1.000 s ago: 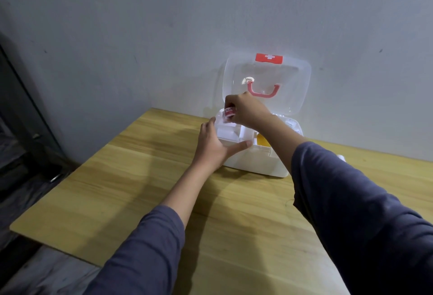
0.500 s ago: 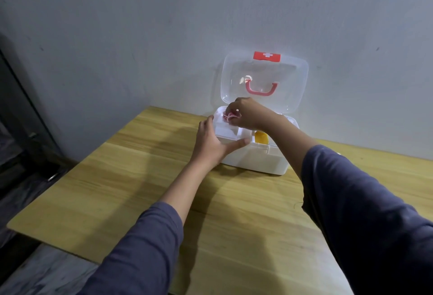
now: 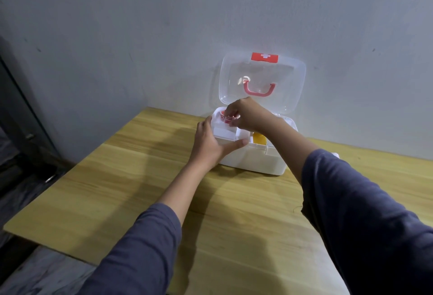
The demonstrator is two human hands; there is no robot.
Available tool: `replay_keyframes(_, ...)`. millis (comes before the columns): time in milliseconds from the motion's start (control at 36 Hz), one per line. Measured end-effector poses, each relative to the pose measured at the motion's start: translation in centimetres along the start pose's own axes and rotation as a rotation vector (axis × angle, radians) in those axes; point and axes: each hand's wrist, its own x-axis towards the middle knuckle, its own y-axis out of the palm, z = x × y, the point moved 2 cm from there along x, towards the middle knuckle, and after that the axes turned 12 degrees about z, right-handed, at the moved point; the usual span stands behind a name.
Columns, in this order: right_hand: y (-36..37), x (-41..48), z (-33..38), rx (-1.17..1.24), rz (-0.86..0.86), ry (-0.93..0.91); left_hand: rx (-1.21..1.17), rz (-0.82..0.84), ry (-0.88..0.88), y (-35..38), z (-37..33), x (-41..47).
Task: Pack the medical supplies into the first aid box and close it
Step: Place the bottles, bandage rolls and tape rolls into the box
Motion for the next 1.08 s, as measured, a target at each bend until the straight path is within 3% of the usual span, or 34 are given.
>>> replay_keyframes(306,-0.4,0.1,0.4,-0.115,0.01,0.001,-0.003,-0.007,0.009,0.1,0.4,0.2)
replay_keyframes(556,-0.3,-0.3,0.5,-0.065,-0.015,0.055,-0.014,0.01,0.003,0.1,0.3,0.2)
replay_keyframes(694,-1.6,-3.6,0.1,0.076,-0.237,0.121,-0.011,0.013,-0.003,0.1,0.0,0.3)
replay_keyframes(889,0.0,-13.1,-1.8,0.264,-0.531,0.35,-0.012,0.014,-0.025,0.1,-0.6,-0.5)
replay_keyframes(1083,6.4,-21.0,-3.8,0.249,-0.477,0.686,0.012,0.006,-0.034,0.4,-0.7,-0.9)
